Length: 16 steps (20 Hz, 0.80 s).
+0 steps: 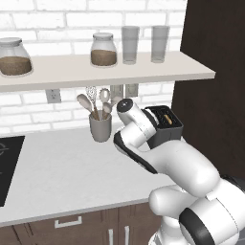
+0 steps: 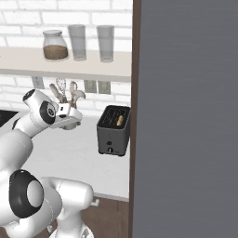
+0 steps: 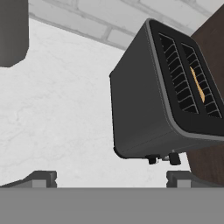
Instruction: Start the toaster. Once the lever pops up, take the bread to the plate on the dining counter.
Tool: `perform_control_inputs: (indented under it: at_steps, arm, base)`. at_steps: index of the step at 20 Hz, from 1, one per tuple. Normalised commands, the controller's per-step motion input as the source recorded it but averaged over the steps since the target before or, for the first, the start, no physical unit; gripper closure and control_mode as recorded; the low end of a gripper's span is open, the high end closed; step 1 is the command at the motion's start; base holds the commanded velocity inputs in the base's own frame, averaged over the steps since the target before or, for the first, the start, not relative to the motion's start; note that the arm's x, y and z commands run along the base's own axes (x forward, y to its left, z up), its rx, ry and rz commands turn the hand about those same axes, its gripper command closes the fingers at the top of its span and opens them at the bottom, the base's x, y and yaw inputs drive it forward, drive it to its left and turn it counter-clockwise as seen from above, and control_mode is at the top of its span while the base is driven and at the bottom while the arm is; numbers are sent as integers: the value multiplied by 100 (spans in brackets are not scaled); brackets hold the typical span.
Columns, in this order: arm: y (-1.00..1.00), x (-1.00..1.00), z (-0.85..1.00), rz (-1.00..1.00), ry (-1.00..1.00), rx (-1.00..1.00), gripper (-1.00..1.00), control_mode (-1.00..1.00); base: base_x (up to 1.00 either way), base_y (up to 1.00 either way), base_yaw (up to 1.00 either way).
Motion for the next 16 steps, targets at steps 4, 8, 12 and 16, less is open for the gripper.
perform_control_inputs:
  at_steps: [4,8,12,16]
  arm:
    - [0,0,0,0,0,0,-100,-100]
    - [0,0,0,0,0,0,-100,-100]
    - [0,0,0,0,0,0,-100,-100]
    - [0,0,0,0,0,0,-100,-100]
  base:
    - [0,0,0]
    - [0,0,0]
    - [0,0,0]
    - [0,0,0]
